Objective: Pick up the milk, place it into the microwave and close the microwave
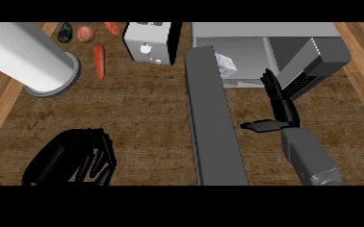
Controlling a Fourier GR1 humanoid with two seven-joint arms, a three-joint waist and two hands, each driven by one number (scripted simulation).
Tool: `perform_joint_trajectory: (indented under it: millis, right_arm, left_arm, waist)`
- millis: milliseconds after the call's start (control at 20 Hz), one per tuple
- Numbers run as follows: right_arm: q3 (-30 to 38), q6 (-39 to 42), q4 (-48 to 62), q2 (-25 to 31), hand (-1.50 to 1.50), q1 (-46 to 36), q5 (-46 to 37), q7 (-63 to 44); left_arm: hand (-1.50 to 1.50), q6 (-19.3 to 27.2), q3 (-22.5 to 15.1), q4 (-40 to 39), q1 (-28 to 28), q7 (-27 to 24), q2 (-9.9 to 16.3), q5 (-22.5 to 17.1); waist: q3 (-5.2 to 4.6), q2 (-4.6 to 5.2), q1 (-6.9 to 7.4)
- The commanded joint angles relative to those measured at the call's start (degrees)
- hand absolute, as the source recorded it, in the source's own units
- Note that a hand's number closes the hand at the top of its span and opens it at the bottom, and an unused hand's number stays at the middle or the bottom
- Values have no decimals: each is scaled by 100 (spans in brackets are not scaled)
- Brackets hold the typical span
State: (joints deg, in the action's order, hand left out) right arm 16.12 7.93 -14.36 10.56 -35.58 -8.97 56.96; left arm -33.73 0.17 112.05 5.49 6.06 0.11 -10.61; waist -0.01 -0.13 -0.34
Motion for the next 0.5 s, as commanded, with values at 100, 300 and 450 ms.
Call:
perform_joint_trajectory:
  millis: [100,300,450]
  right_arm:
    - [-171,484,-772,202,-150,1210,102,362]
    - [-228,542,-1580,98,-150,1588,331,35]
    - [-319,792,-2042,360,-150,2042,376,-41]
  left_arm:
    - [150,523,-684,-154,-324,-57,-11,579]
    - [150,777,-1107,-966,-1080,-276,-11,876]
    - [150,860,-1406,-1548,-1420,-771,-11,1379]
  waist:
    - [-7,-35,-106]
    - [-5,-11,-82]
    - [-10,-18,-154]
